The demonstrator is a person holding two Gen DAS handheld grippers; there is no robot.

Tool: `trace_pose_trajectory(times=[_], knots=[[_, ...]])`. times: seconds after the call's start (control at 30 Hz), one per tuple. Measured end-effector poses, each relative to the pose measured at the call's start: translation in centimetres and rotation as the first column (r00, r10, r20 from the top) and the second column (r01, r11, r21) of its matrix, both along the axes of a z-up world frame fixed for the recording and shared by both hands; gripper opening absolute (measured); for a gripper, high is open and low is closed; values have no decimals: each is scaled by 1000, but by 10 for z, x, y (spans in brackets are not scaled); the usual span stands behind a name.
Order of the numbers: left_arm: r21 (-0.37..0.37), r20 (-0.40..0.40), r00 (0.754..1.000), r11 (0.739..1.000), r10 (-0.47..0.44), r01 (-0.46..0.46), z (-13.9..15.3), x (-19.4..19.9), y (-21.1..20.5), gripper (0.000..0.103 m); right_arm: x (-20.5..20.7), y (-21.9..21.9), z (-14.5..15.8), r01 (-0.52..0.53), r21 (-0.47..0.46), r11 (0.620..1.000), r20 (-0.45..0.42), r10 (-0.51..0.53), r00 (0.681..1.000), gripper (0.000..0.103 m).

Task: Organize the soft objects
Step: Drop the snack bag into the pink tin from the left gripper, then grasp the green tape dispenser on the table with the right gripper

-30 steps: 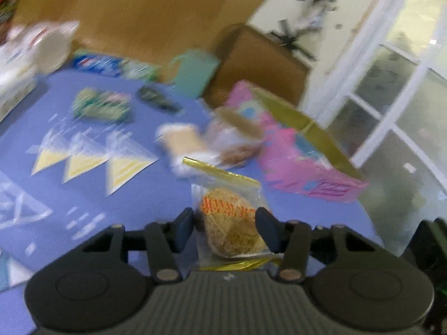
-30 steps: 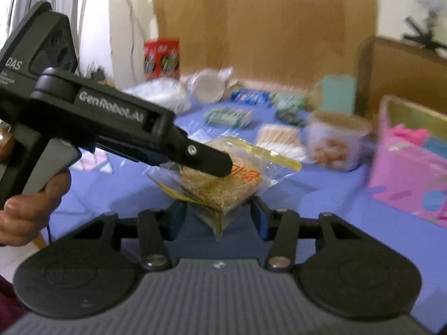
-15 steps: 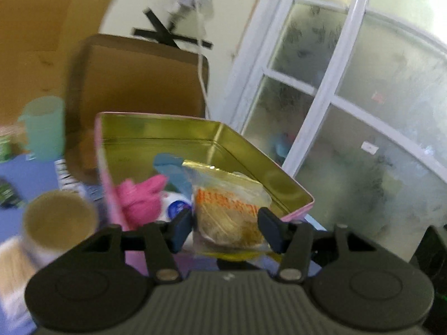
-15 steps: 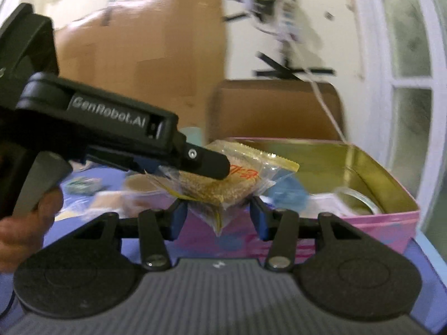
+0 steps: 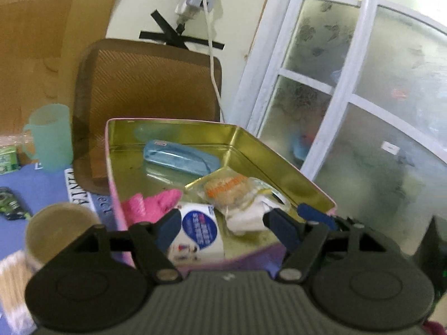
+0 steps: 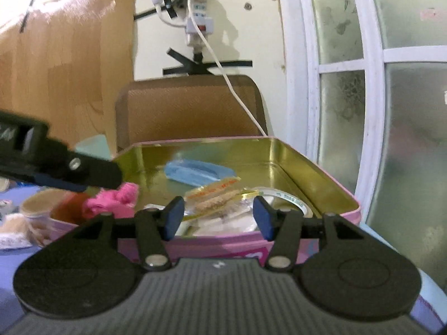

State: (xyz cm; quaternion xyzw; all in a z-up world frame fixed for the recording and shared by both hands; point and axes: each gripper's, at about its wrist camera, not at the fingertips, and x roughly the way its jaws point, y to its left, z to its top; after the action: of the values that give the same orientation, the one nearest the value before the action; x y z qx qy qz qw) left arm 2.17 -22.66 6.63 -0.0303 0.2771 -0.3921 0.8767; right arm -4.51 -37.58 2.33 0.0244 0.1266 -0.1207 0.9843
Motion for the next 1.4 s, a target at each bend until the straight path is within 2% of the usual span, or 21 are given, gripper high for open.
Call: trace_pose_trajectory(times=[0.13,0.23,0.33,0.4,0.43,0.5,0.53,0.6,0.67,0.7,0.73,0.83,0.9,1.0,1.07,1.17,1.2,1.23,1.27,1.3,1.4], knots=[[-17,40,999,1000,-11,11,0,-30,37,73,-17,14,8,-27,8,1000,44,27,999,57],[-27,25,1000,1000,9,-8,-10,-46,75,73,-21,29,13,-86,27,996,56,84,995,57],[-14,6,997,996,83,-83,-25,-54,123,73,-28,55,14,-180,11,984,45,180,983,57],[25,-23,982,982,189,-189,-37,-51,161,73,-30,78,12,-263,-6,965,12,263,965,57],[38,-40,970,971,239,-237,-42,-47,176,73,-28,90,12,-311,-6,950,-12,311,950,57],[65,-60,926,927,372,-369,-52,-38,216,73,-20,114,9,-405,13,914,-60,405,913,57],[82,-52,902,902,429,-424,-55,-34,231,73,-14,126,7,-442,27,896,-84,443,893,57],[122,-23,836,831,549,-543,-62,-24,262,73,2,152,4,-512,58,857,-129,515,847,57],[123,-31,790,787,612,-605,-69,-16,284,73,24,177,4,-564,60,824,-159,566,809,57],[106,-50,779,779,625,-618,-72,-13,293,72,40,189,6,-579,47,814,-179,577,797,57],[59,-70,780,783,622,-619,-73,-12,300,74,56,198,9,-586,33,809,-199,580,790,57],[46,-69,786,789,614,-613,-71,-12,300,74,123,223,26,-571,-12,821,-303,541,784,58],[35,-71,791,794,608,-607,-70,-11,300,74,174,230,31,-542,8,840,-411,497,764,65],[-2,-95,785,788,612,-615,-73,-13,307,74,247,231,19,-474,121,872,-586,448,674,70],[-18,-103,781,783,616,-621,-76,-14,310,74,274,232,6,-422,137,896,-663,400,633,73],[-23,-95,784,786,614,-618,-76,-15,310,74,291,240,-15,-405,90,910,-741,333,583,73],[-23,-91,786,788,611,-615,-75,-15,309,74,294,242,-18,-401,88,912,-738,330,589,74],[-25,-88,788,789,610,-614,-75,-16,309,74,296,242,-18,-396,104,913,-730,340,592,72],[-28,-86,788,789,610,-614,-75,-16,309,74,295,242,-19,-393,135,909,-722,362,590,63],[-31,-87,788,789,610,-614,-75,-17,309,74,294,242,-18,-404,156,902,-710,386,589,43],[-39,-91,786,786,611,-616,-74,-17,311,74,284,250,-16,-458,154,876,-682,430,592,40]])
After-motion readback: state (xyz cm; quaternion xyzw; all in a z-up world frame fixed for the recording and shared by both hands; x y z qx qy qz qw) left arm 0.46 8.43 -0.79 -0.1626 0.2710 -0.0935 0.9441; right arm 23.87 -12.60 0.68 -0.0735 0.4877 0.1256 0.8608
